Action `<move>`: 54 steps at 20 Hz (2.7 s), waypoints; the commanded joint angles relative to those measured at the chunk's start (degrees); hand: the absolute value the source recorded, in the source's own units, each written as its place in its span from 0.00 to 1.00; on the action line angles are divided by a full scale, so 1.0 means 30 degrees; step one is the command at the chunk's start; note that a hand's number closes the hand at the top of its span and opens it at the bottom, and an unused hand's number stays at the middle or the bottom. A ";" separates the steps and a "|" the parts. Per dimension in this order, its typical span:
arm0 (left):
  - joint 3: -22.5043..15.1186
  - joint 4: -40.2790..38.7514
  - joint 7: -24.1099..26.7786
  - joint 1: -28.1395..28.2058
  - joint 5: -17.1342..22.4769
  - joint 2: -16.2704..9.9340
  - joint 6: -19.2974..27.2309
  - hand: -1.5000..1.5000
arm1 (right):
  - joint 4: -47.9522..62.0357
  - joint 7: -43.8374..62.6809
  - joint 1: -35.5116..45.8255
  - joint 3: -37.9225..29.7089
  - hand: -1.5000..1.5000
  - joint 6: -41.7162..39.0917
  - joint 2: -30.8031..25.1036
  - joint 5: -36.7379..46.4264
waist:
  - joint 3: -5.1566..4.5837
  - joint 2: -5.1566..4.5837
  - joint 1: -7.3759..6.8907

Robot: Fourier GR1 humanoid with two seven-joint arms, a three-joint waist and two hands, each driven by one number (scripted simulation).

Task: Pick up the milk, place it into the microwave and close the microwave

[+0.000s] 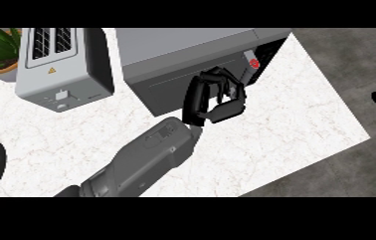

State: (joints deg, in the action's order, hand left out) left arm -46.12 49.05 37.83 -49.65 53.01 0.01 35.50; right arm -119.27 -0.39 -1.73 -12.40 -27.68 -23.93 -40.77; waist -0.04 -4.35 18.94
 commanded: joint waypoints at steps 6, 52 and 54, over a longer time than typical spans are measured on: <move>0.0569 -0.1853 -0.0316 -0.1797 0.0936 -0.0004 -0.0547 1.00 | 0.0163 0.0462 0.0567 -0.0170 0.00 -0.0175 -0.0604 -0.1177 | 0.0005 -0.0315 -0.0023; -0.1840 -0.5177 -0.0387 -0.0970 0.3585 -0.0116 0.1263 1.00 | -0.0664 0.2103 0.0591 -0.1186 0.00 -0.1394 -0.3326 -0.6589 | -0.0001 0.0091 -0.1473; -0.1924 -0.5114 -0.0537 -0.1127 0.3870 -0.0001 0.1165 0.00 | -0.0967 0.2371 0.0501 -0.1151 0.00 -0.1348 -0.3588 -0.6626 | -0.0026 0.0097 -0.1549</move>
State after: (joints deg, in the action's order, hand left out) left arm -56.69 43.40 37.38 -55.96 61.58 0.16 36.00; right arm -121.37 5.86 0.74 -15.12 -31.99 -33.69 -60.06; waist -0.02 -3.55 16.03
